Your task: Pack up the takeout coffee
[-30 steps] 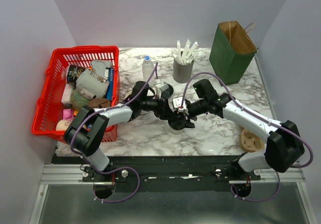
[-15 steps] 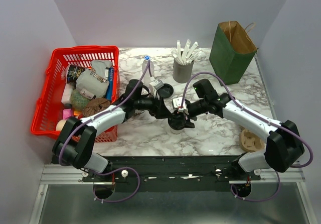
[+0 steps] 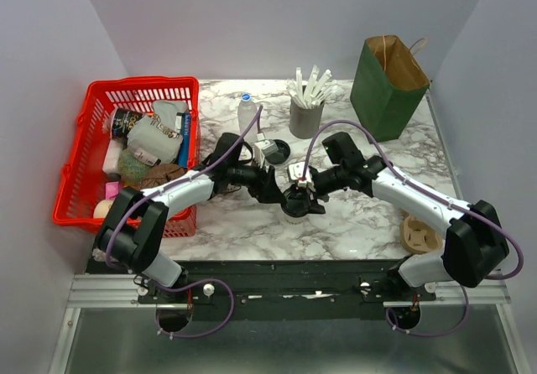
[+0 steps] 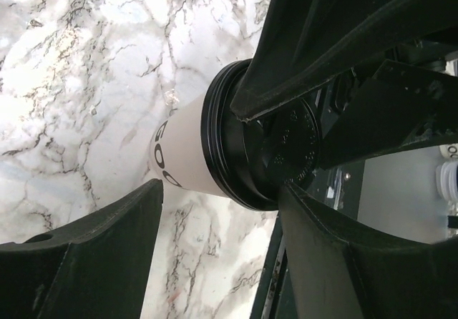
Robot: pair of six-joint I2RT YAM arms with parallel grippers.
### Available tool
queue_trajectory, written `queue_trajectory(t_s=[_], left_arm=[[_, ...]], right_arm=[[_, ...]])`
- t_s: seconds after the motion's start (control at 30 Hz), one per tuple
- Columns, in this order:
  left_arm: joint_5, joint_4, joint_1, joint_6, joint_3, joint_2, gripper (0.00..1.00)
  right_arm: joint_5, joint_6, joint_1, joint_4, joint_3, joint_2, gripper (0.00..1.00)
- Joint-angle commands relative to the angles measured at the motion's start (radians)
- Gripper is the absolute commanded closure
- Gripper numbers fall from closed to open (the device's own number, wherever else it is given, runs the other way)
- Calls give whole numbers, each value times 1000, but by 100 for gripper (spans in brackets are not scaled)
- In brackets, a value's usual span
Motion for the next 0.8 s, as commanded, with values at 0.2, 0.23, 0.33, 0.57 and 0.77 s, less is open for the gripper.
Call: queue_trajectory(t_s=[0.2,0.23,0.33,0.57,0.77], left_arm=[[5,-6,10,194,-51,63,27],[5,14,11,191,-63,69,27],[6,87,11,168,-62,88,27],[55,166,10,90,4,106,27],[124,152,19,27,10,69,27]], right_arm=[[142,-4,11,-67,-105,76,20],[156,-6,11,-64,-116,74,20],[191,-25,13,-62,-140,76,21],[238,-55,11,-65,-170,90,23],[263,-67,10,-110,-146,125,27]])
